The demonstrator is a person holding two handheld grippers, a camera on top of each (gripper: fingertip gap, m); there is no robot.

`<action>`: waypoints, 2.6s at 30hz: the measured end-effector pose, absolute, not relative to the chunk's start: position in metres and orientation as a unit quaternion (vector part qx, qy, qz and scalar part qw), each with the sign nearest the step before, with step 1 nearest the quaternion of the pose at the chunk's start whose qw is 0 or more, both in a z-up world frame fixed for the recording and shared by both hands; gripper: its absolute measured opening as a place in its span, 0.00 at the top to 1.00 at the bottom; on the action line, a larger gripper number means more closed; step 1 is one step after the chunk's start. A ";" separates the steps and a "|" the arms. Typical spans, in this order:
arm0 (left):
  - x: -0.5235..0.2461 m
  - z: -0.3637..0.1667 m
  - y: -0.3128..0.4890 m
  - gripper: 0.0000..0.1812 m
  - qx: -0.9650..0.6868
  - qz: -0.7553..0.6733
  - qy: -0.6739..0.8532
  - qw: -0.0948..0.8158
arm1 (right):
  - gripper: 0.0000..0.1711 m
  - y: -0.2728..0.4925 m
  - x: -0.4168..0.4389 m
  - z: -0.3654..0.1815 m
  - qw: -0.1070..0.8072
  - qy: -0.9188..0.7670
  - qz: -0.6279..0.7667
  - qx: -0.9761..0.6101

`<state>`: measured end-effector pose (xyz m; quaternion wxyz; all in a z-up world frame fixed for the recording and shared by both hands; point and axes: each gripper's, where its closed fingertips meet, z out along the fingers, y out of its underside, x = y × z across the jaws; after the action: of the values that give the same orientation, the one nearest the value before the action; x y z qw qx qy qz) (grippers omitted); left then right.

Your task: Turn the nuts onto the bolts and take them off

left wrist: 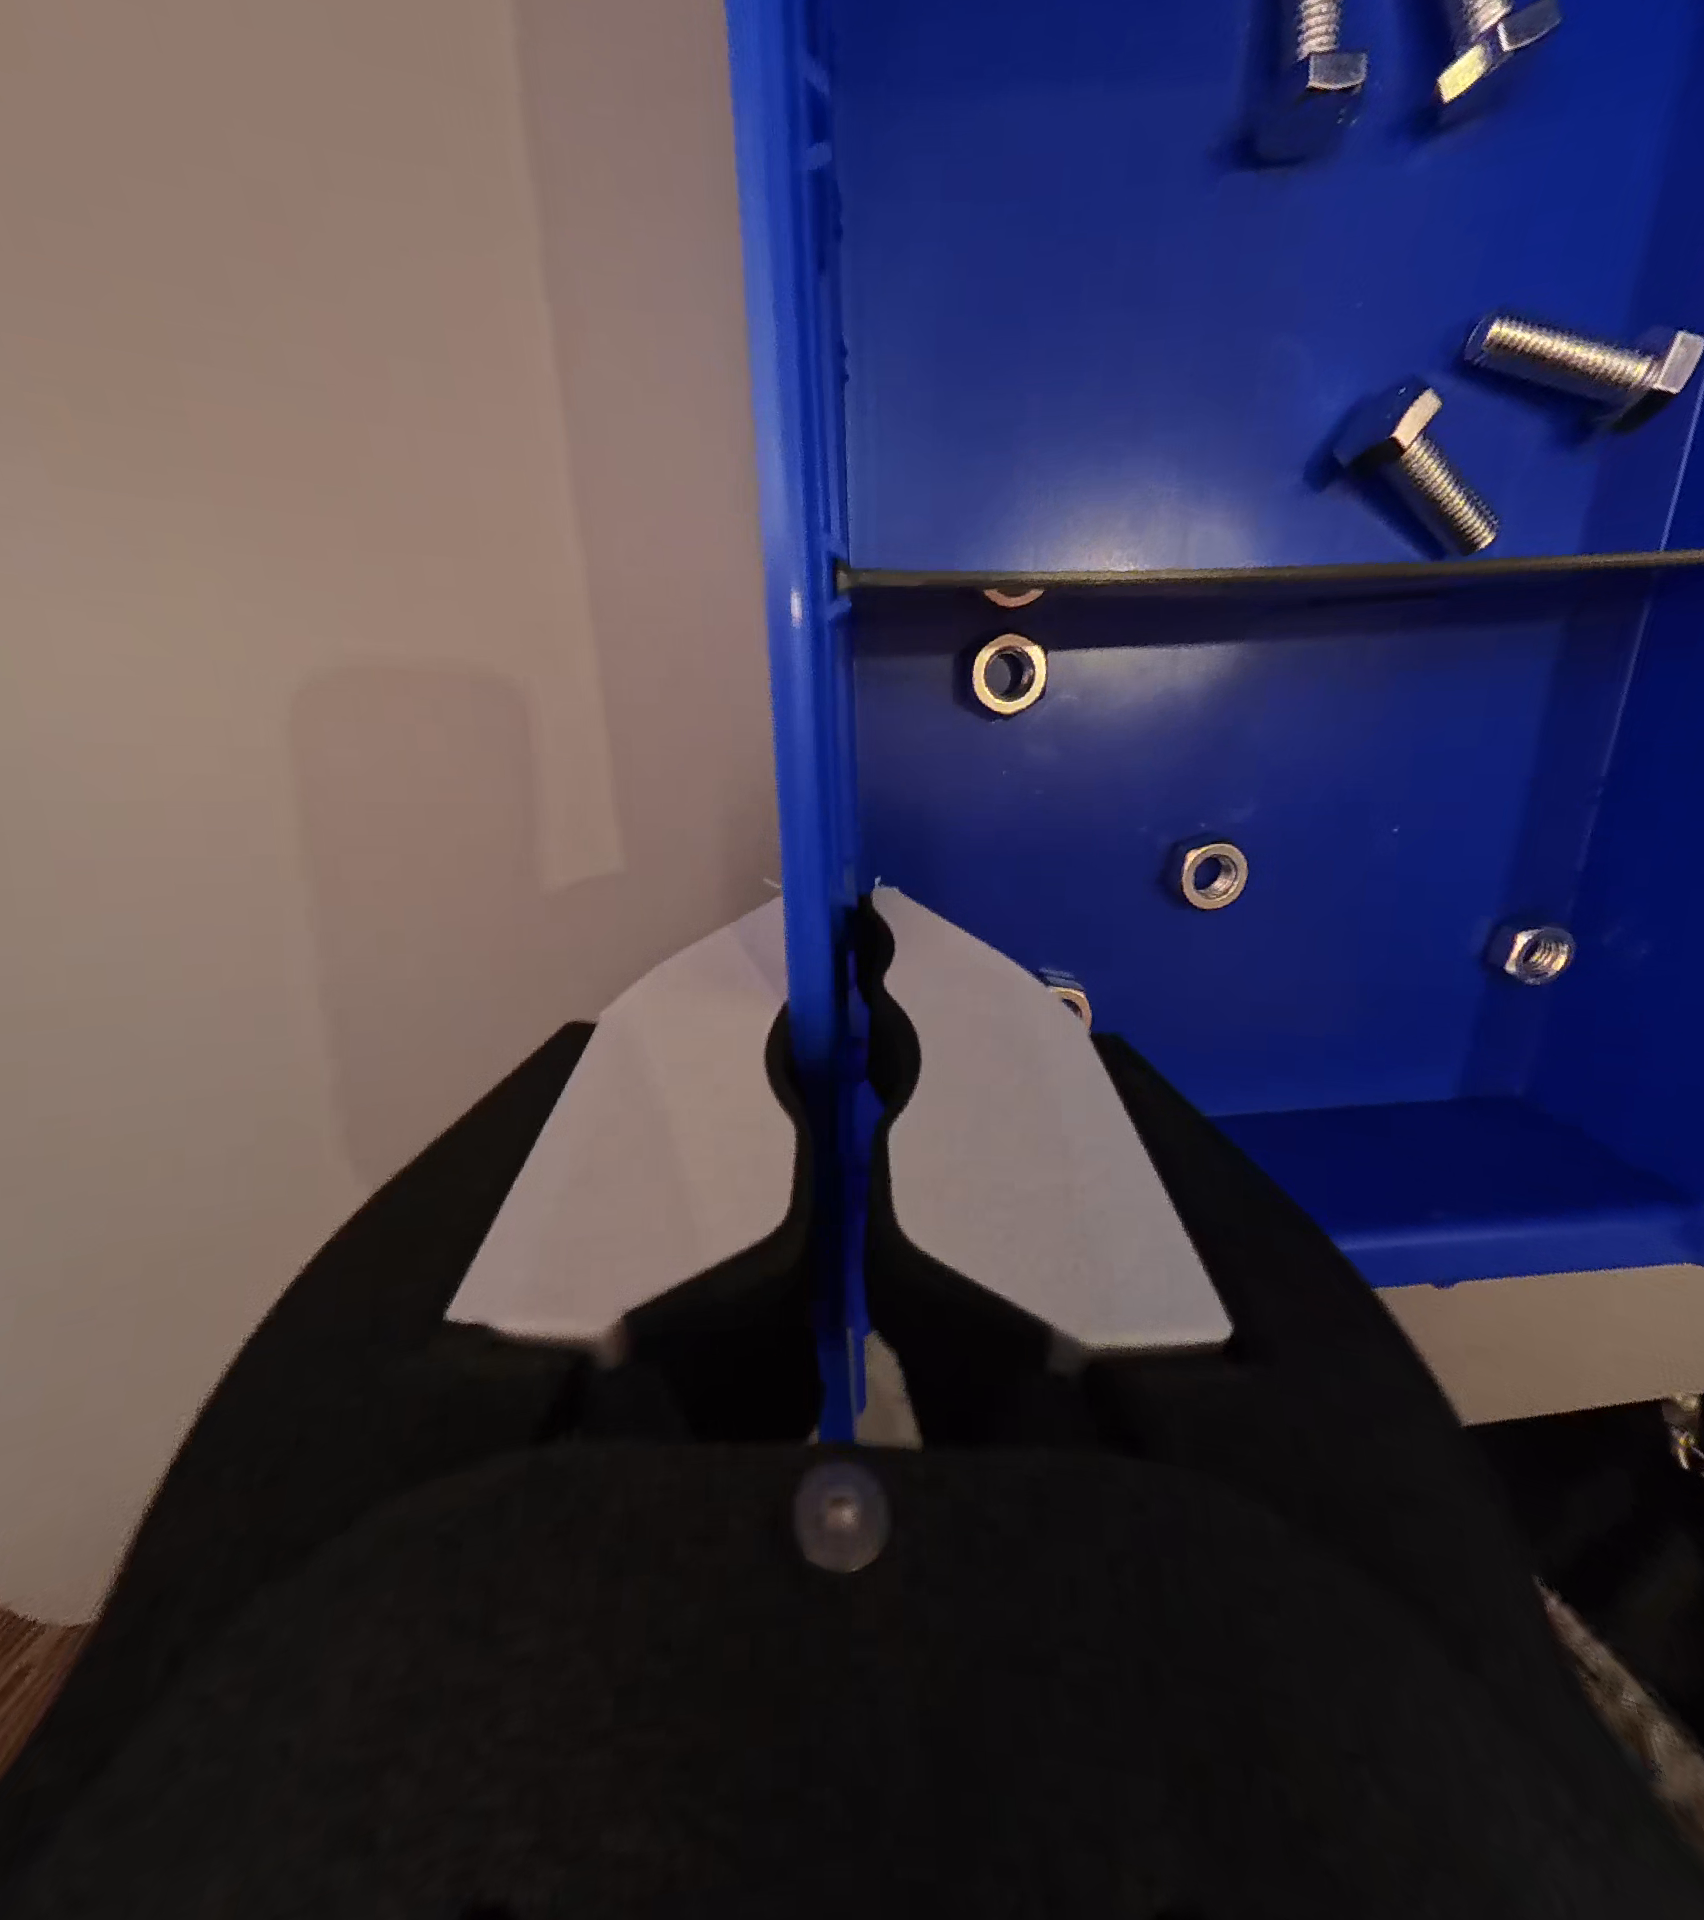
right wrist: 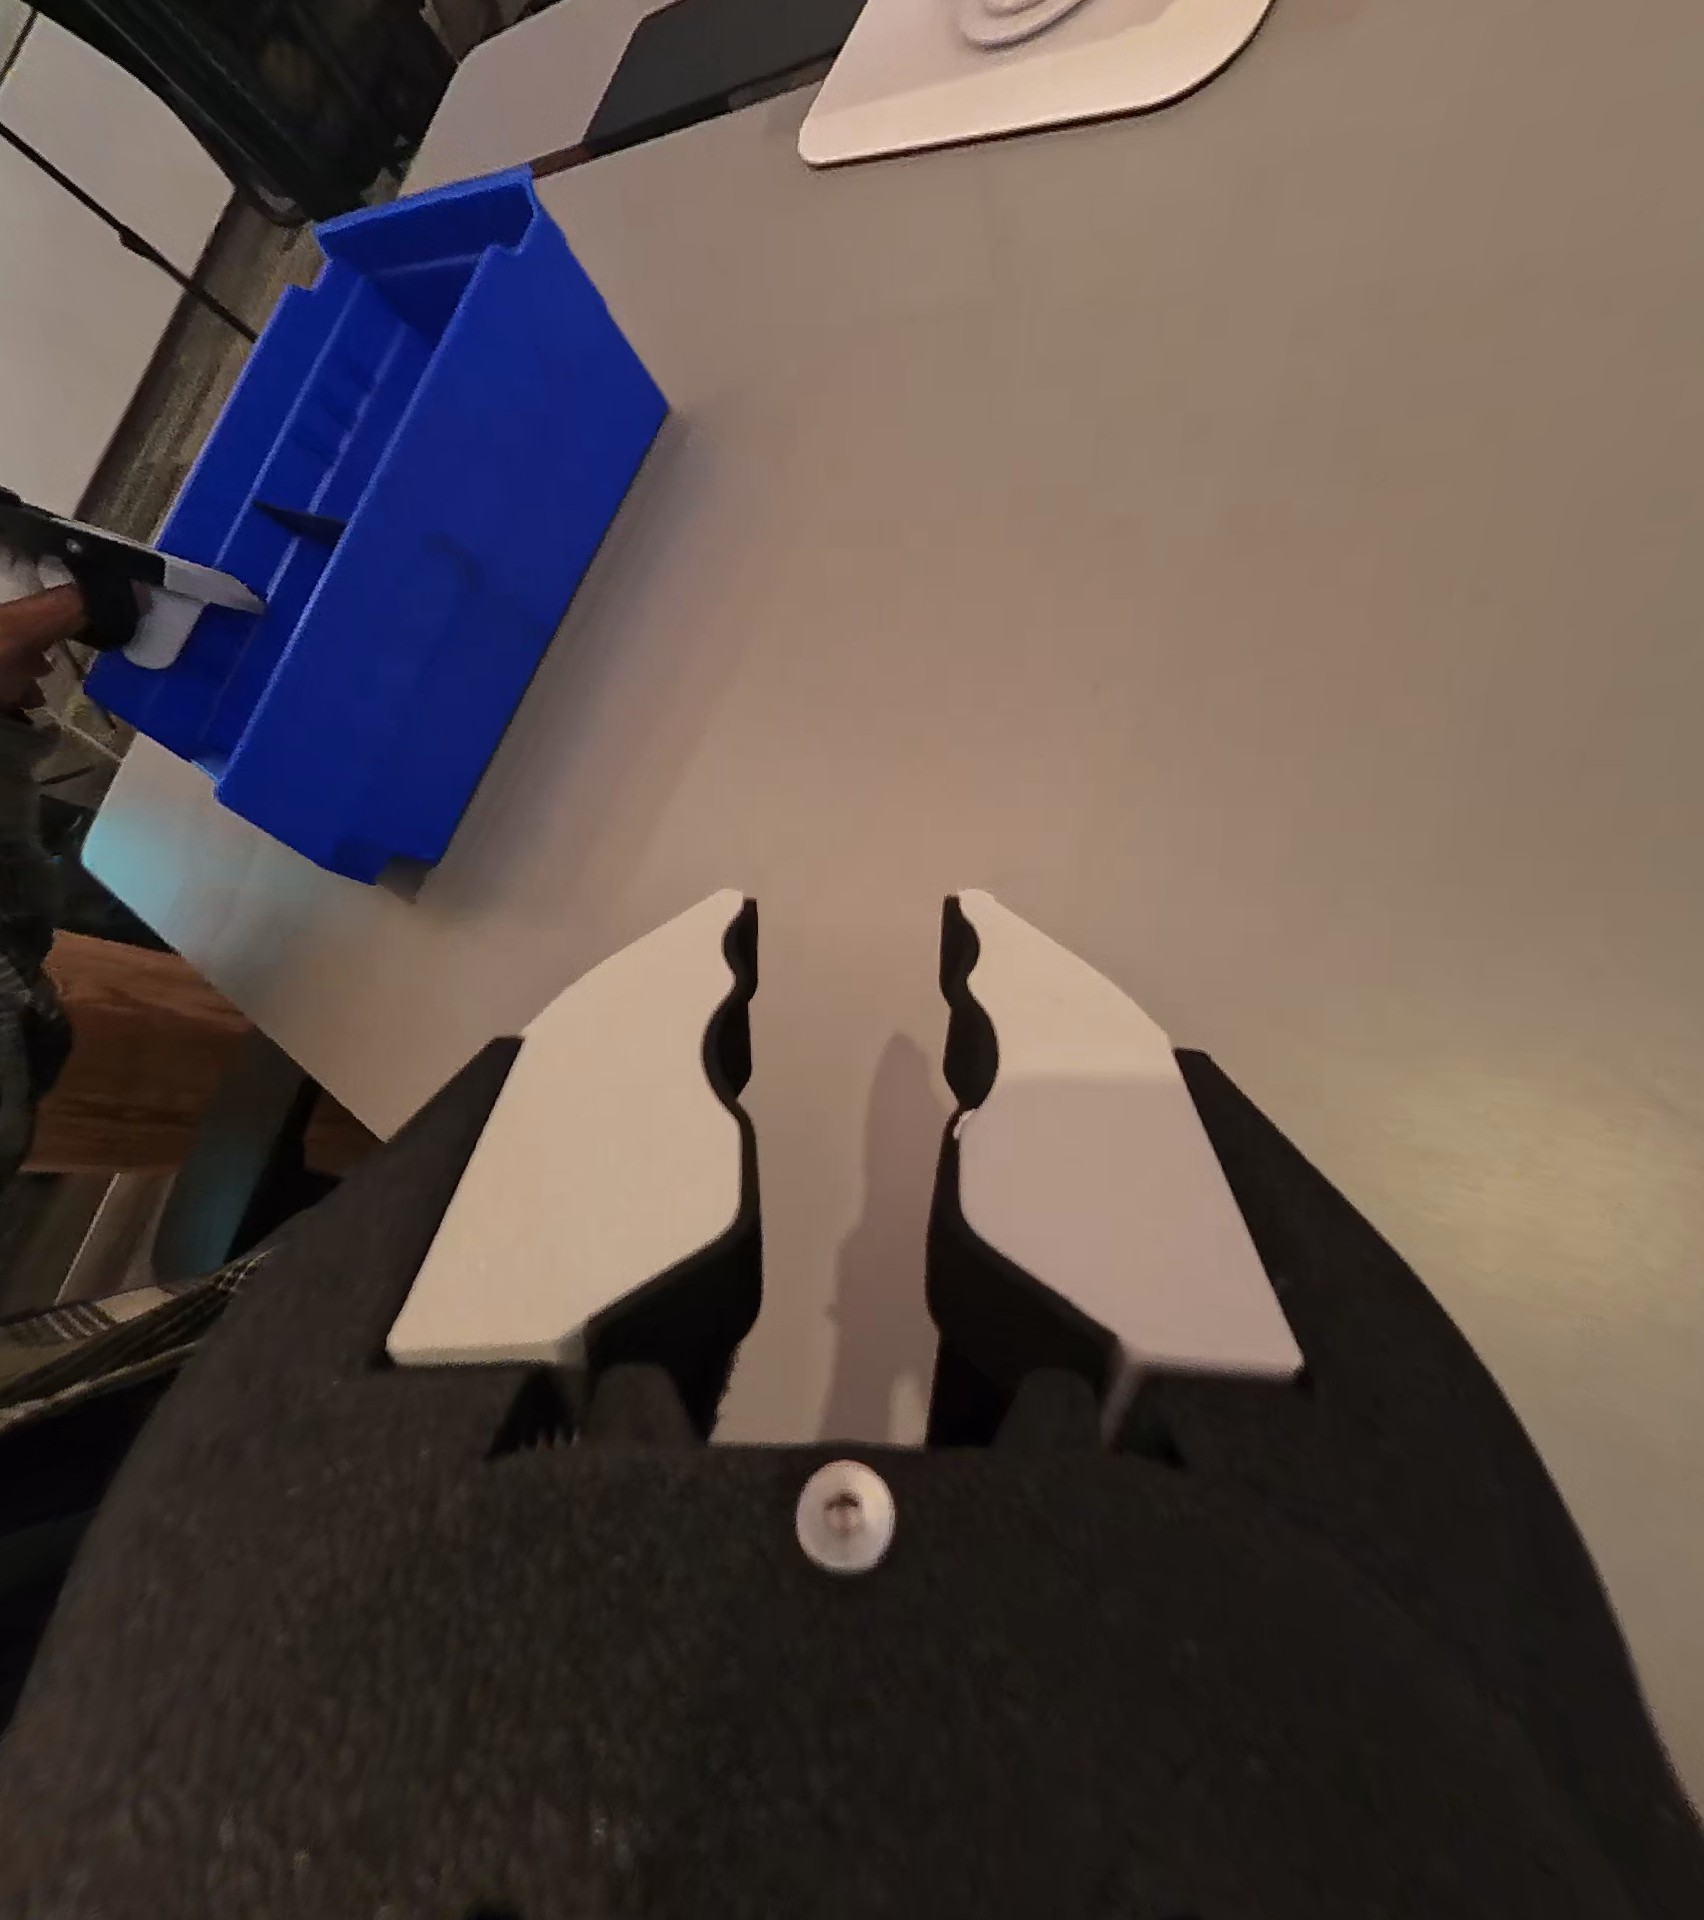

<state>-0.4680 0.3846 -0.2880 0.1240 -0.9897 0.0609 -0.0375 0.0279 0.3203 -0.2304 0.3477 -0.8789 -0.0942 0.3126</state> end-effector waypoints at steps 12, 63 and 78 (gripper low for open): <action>-0.572 -0.286 0.362 0.97 -0.991 -0.029 -0.010 0.132 | 0.81 0.320 0.018 -0.236 0.345 -0.113 0.319 -0.876; -0.711 -0.283 0.372 0.97 -0.990 -0.021 -0.034 0.138 | 0.82 0.324 0.007 -0.259 0.313 -0.120 0.309 -0.890; -0.711 -0.275 0.371 0.93 -0.984 -0.042 -0.026 0.169 | 0.81 0.325 0.009 -0.258 0.317 -0.119 0.306 -0.890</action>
<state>-0.7108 0.3711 -0.2745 0.1690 -0.9844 -0.0259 -0.0420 0.0085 0.3250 -0.2576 0.3172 -0.8896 -0.1187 0.3063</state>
